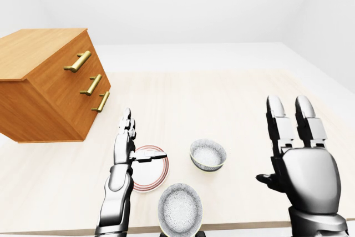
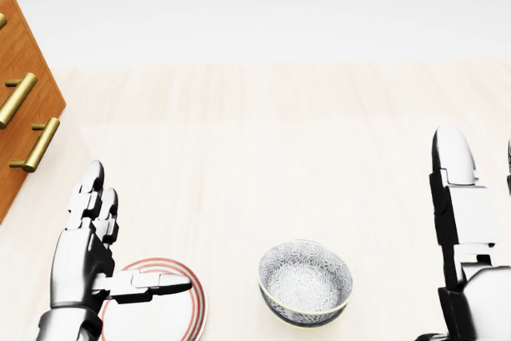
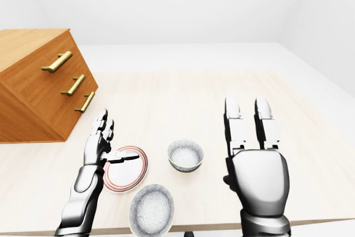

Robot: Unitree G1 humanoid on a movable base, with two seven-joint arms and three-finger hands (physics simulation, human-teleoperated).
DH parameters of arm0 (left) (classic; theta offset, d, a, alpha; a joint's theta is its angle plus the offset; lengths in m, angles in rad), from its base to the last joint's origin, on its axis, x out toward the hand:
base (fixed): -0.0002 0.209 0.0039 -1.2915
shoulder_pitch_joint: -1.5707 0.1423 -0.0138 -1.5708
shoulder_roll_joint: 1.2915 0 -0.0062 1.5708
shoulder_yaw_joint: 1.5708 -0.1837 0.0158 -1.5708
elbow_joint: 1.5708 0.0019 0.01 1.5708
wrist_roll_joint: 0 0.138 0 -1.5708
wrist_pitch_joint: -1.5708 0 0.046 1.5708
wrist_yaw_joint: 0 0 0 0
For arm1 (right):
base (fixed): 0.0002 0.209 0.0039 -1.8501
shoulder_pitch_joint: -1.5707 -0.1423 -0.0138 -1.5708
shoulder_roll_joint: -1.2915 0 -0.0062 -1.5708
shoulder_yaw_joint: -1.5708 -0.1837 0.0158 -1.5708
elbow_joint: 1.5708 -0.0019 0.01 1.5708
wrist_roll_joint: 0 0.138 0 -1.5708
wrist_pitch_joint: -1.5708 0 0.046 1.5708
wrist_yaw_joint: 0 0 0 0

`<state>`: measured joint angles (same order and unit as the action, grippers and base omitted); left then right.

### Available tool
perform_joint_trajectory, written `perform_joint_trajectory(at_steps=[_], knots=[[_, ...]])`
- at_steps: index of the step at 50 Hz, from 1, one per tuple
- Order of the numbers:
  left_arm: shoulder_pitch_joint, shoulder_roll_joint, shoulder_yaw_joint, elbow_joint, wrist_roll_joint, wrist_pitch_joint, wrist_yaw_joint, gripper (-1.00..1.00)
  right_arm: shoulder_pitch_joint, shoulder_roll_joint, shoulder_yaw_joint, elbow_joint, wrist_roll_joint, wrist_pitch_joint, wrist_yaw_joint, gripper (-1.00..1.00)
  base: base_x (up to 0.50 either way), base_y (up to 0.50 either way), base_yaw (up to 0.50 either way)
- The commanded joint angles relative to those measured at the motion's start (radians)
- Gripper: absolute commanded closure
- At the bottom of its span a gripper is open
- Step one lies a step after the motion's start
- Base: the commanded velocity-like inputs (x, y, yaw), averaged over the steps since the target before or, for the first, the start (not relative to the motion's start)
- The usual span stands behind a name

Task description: Stack the bowl at the front on the bowl in the middle.

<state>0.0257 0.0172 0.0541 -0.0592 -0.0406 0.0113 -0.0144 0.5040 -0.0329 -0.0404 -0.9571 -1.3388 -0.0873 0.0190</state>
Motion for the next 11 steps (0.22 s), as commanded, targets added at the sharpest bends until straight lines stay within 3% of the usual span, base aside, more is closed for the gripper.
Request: perform_joint_trajectory(at_steps=[1, 5, 11], knots=[[-0.006, 0.001, 0.002, 0.024, -0.001, -0.017, 0.0, -1.0, -0.062, 0.139, -0.154, -0.09, 0.16, 0.0, 0.202, -1.0, 0.0, 0.0, 0.0], [-0.002, 0.001, 0.001, 0.008, -0.002, -0.004, 0.001, -1.0, -0.084, 0.193, -0.198, -0.09, 0.203, 0.0, 0.258, -1.0, 0.0, 0.0, 0.0], [-0.002, 0.001, 0.001, 0.01, -0.002, -0.005, 0.001, -1.0, -0.116, 0.264, -0.251, -0.09, 0.276, 0.0, 0.354, -1.0, 0.0, 0.0, 0.0]])
